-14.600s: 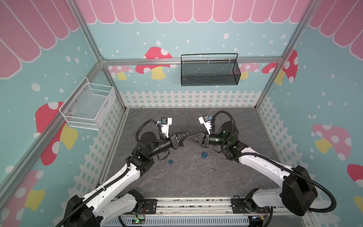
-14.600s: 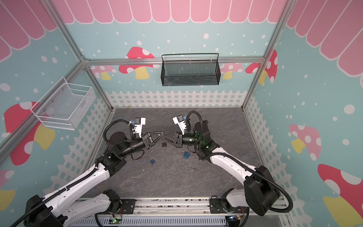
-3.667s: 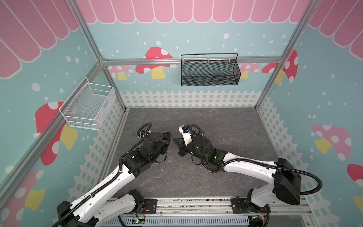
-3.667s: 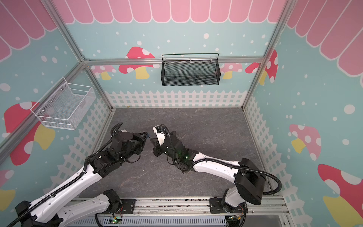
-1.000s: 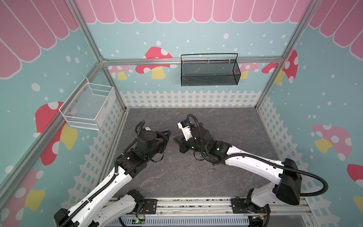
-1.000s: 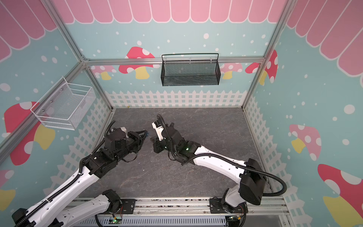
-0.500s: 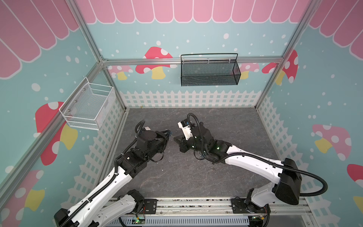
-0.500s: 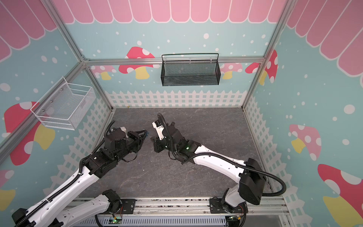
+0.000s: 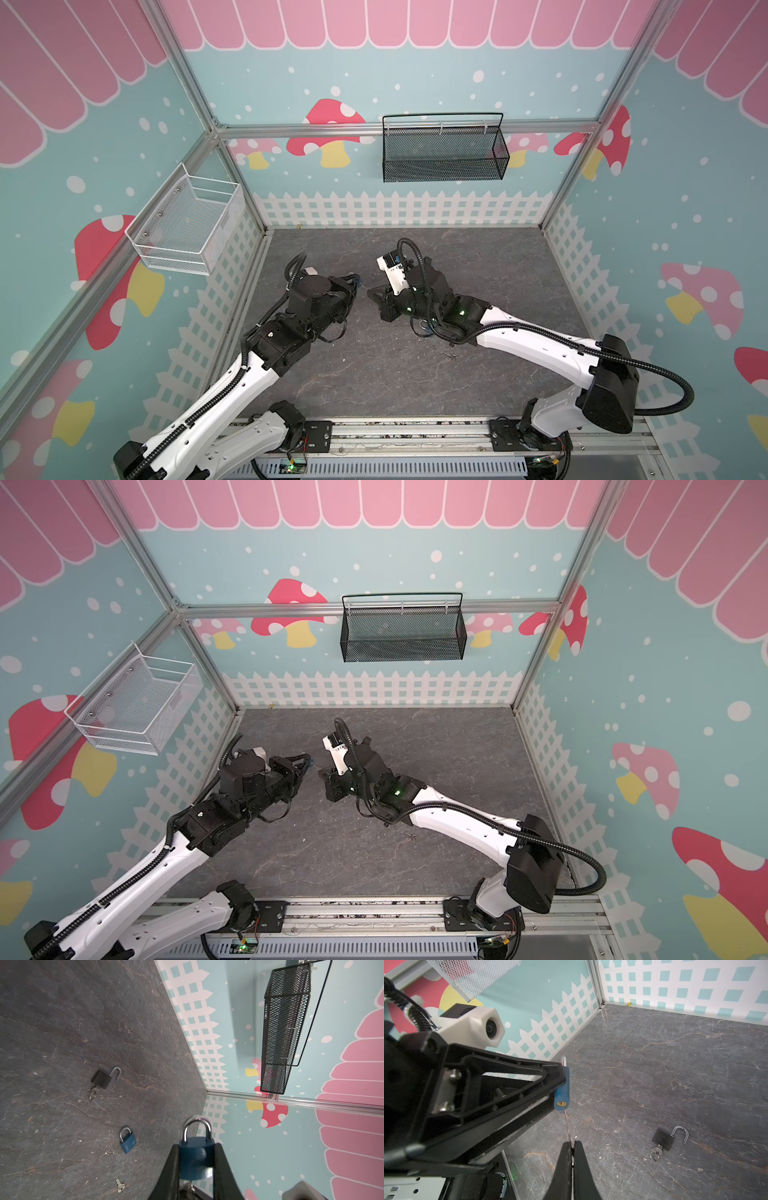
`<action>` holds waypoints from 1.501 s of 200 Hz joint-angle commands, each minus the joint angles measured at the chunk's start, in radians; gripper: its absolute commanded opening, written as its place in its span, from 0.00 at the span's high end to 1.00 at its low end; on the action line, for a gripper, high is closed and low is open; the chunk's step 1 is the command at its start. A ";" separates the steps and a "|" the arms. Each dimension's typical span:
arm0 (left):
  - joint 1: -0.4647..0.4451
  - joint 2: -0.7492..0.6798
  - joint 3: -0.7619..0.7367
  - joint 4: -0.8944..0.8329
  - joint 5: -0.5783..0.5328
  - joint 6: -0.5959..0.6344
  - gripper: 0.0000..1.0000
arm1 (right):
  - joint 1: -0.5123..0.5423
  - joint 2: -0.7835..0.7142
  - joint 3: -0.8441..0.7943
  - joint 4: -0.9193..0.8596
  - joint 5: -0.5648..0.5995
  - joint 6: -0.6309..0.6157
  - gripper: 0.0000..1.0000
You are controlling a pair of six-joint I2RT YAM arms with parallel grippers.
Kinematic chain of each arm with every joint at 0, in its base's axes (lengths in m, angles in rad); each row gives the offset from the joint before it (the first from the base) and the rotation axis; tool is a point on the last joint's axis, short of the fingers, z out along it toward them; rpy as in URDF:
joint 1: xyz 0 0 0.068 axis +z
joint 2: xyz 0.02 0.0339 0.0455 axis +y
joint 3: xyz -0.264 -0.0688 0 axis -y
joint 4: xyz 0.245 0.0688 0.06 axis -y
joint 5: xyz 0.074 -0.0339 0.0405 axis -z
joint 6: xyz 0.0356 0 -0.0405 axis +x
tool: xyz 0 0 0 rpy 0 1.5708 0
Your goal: Unlock with the key
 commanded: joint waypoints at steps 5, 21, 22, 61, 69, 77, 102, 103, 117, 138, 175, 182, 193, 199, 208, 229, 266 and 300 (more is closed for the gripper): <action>0.009 -0.005 0.049 -0.014 -0.045 0.031 1.00 | -0.002 -0.032 0.000 0.021 -0.015 0.021 1.00; 0.009 0.008 0.060 -0.014 -0.041 0.030 1.00 | -0.003 -0.027 -0.005 0.024 -0.026 0.027 1.00; 0.010 0.009 0.061 -0.014 -0.040 0.029 1.00 | -0.002 -0.027 -0.006 0.024 -0.027 0.027 1.00; 0.010 0.022 0.078 -0.010 -0.015 0.033 1.00 | -0.003 -0.023 0.007 0.026 -0.005 0.023 1.00; 0.010 0.016 0.076 -0.010 -0.015 0.033 1.00 | -0.002 -0.024 0.010 0.024 0.007 0.021 1.00; 0.009 0.010 0.072 -0.010 -0.017 0.034 1.00 | -0.002 -0.024 0.012 0.021 0.019 0.019 1.00; 0.009 0.000 0.063 -0.017 -0.023 0.040 1.00 | -0.002 -0.024 0.022 0.019 0.027 0.014 1.00; 0.009 -0.001 0.063 -0.017 -0.023 0.040 1.00 | -0.002 -0.024 0.022 0.020 0.027 0.015 1.00; 0.010 -0.003 0.057 -0.018 -0.015 0.037 1.00 | -0.002 -0.021 0.030 0.020 0.023 0.015 1.00; 0.009 0.000 0.050 -0.017 -0.009 0.035 1.00 | -0.002 -0.020 0.039 0.027 0.011 0.011 1.00; 0.009 0.002 0.049 -0.017 -0.001 0.039 1.00 | -0.002 -0.010 0.056 0.028 0.005 0.009 1.00; 0.010 0.002 0.049 -0.017 0.002 0.039 1.00 | -0.003 -0.007 0.058 0.028 0.005 0.009 1.00; 0.009 0.001 0.048 -0.018 0.005 0.039 1.00 | -0.002 -0.003 0.063 0.025 0.008 0.008 1.00; 0.008 0.001 0.050 -0.017 0.006 0.040 1.00 | -0.003 -0.003 0.062 0.027 0.007 0.009 1.00; 0.008 0.001 0.051 -0.017 0.008 0.042 1.00 | -0.002 0.000 0.065 0.028 0.007 0.009 1.00; 0.008 0.001 0.050 -0.017 0.008 0.039 1.00 | -0.002 0.002 0.070 0.028 0.008 0.006 1.00; 0.005 0.000 0.054 -0.014 0.017 0.037 1.00 | -0.003 0.016 0.078 0.017 0.015 0.006 1.00; 0.004 -0.007 0.054 -0.012 0.012 0.037 1.00 | -0.004 0.028 0.076 0.014 0.009 0.008 1.00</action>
